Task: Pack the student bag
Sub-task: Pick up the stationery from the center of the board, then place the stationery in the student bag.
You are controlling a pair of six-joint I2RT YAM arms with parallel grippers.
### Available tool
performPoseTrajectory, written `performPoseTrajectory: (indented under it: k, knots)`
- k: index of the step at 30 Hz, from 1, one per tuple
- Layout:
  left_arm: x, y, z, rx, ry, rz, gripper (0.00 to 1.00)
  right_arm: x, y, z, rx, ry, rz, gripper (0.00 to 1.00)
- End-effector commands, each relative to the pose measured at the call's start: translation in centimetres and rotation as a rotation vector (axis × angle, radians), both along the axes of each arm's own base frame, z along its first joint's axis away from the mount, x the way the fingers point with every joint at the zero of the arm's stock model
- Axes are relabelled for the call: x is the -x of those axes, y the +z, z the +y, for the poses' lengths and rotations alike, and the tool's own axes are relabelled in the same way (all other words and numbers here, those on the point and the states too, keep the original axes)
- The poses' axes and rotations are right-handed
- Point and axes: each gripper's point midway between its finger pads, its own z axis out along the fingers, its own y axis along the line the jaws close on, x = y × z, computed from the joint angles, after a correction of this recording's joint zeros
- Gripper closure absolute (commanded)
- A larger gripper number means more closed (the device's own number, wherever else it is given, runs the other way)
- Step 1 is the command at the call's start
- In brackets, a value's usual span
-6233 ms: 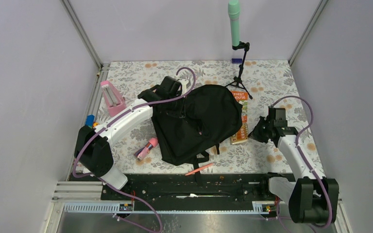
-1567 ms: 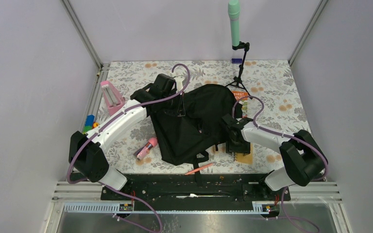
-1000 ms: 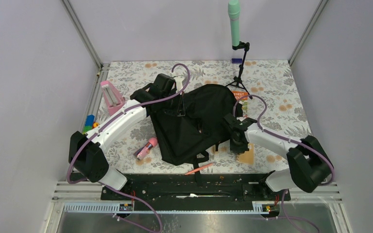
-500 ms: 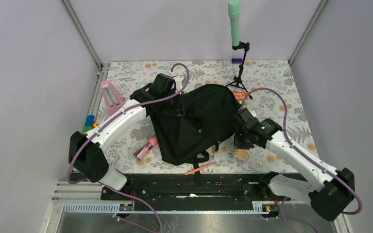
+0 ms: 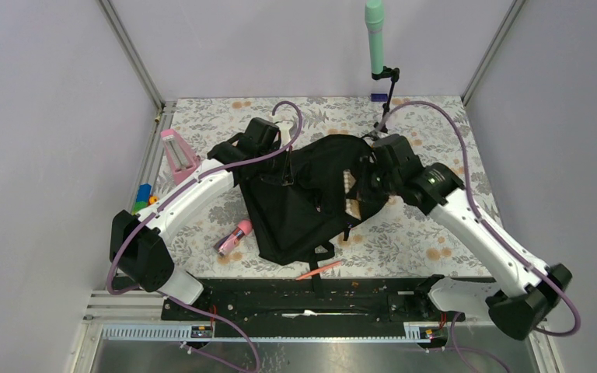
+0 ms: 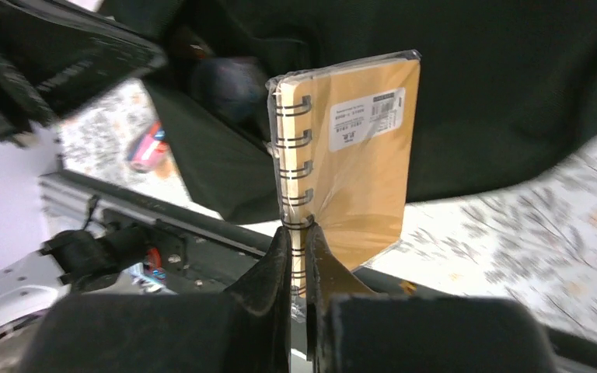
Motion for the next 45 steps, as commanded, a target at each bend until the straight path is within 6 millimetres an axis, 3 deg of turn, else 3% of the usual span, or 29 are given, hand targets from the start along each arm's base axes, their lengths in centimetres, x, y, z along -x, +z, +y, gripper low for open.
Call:
performPoseTrajectory:
  k: [1,6,8,15,19,23,25,32,36,41,45]
  knots:
    - [-1.3,3.5,-0.2,0.051,0.008,-0.111,1.00,-3.5,4.2,6.6,-0.218,0.150,-0.107,1.00]
    - [-1.4,3.3,-0.2,0.047,0.007,-0.108,1.00,-5.4,3.0,8.7,-0.257,0.178,-0.110,1.00]
    - [-1.4,3.2,-0.2,0.045,0.007,-0.108,1.00,-6.1,1.9,8.1,-0.243,0.146,-0.107,1.00]
    - [-1.3,3.1,-0.3,0.049,0.001,-0.100,1.00,-7.5,-4.8,3.9,-0.246,0.011,0.006,0.99]
    - [-1.3,2.9,-0.4,0.047,0.000,-0.095,1.00,-7.5,-6.2,2.7,-0.164,0.077,-0.039,0.73]
    - [-1.3,2.8,-0.4,0.047,0.000,-0.092,1.00,-6.4,-5.1,2.7,-0.123,0.233,-0.194,0.32]
    - [-1.4,2.7,-0.5,0.048,-0.003,-0.088,1.00,-5.8,-5.1,1.9,-0.041,0.301,-0.287,0.24]
    - [-1.3,2.4,-0.7,0.051,-0.008,-0.075,1.00,-4.8,-5.5,0.9,0.196,0.454,-0.489,0.21]
    - [-1.3,2.4,-0.8,0.054,-0.010,-0.071,1.00,-4.4,-7.0,0.5,0.311,0.542,-0.539,0.22]
    - [-1.2,2.5,-0.8,0.056,-0.012,-0.072,1.00,-3.9,-8.4,1.5,0.344,0.624,-0.659,0.21]
    - [-1.3,2.6,-0.7,0.056,-0.009,-0.075,1.00,-4.9,-8.1,2.0,0.383,0.639,-0.775,0.20]
